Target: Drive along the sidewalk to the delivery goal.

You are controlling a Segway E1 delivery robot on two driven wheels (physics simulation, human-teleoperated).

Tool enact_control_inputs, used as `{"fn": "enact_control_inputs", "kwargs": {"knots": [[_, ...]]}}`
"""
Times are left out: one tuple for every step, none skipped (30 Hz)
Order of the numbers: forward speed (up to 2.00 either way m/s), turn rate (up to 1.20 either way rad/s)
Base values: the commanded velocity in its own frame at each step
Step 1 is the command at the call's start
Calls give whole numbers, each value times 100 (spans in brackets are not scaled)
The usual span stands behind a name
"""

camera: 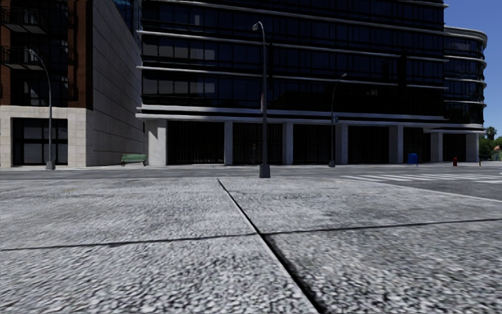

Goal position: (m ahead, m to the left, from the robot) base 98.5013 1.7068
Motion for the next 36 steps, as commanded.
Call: {"fn": "enact_control_inputs", "kwargs": {"knots": [[200, 0], [200, 0], [200, 0], [200, 0], [200, 0], [200, 0], [200, -3], [200, -5], [200, -5], [200, -5], [200, -5], [200, -8], [200, -8], [200, -10], [200, -15], [200, -21], [200, -24], [200, -24], [200, -25], [200, -25], [200, -25], [200, -25], [200, -25], [200, -25], [200, -25], [200, -25], [200, -25], [200, -25], [200, -25], [200, -25], [200, -25], [200, -25], [200, -25], [200, -25], [200, -25], [200, -25]]}}
